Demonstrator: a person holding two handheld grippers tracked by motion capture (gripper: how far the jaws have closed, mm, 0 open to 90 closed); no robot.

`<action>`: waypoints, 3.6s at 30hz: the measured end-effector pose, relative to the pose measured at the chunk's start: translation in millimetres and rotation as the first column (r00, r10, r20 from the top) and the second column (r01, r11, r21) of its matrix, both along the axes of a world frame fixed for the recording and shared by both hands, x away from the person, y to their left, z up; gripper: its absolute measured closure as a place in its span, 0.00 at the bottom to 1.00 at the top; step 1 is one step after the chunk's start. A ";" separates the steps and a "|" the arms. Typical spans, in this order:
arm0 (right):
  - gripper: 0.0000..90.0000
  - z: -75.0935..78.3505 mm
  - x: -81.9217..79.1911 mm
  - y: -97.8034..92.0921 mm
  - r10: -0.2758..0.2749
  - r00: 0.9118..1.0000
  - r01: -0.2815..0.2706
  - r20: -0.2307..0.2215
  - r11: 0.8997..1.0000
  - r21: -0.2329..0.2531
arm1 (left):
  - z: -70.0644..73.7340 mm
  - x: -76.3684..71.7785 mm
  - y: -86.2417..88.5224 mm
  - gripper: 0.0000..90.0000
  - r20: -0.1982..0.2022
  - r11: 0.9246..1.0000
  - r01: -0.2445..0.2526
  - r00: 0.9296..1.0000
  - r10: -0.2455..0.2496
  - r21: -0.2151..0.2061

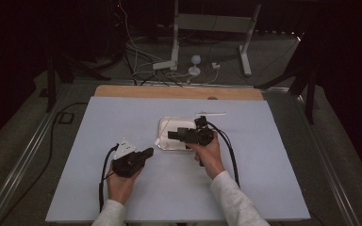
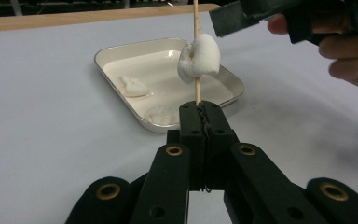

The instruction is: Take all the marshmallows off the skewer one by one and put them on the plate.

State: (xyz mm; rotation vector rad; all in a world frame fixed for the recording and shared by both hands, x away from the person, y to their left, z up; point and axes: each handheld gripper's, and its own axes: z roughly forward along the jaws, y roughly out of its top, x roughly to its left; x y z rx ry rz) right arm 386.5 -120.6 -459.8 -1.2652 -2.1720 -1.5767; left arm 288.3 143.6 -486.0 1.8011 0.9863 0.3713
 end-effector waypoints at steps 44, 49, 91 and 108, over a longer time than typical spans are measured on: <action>0.87 -14.1 -13.2 25.0 0.069 0.989 -0.051 -0.129 0.989 0.138 | 2.3 -4.6 -16.2 1.00 0.037 0.999 0.051 0.998 -0.051 0.003; 0.87 -8.9 -8.4 15.1 0.047 0.991 -0.028 -0.122 0.988 0.149 | 2.2 -5.8 -17.2 1.00 0.041 0.998 0.065 0.997 -0.066 0.014; 0.89 28.3 21.3 -33.4 -0.093 0.994 0.100 -0.055 0.986 0.134 | 3.3 -14.7 -10.0 1.00 0.071 0.991 0.114 0.990 -0.119 0.071; 0.88 40.3 25.0 -57.4 -0.147 0.987 0.148 0.057 0.989 -0.006 | -1.4 -8.9 8.8 1.00 0.024 0.999 0.025 0.999 -0.026 0.024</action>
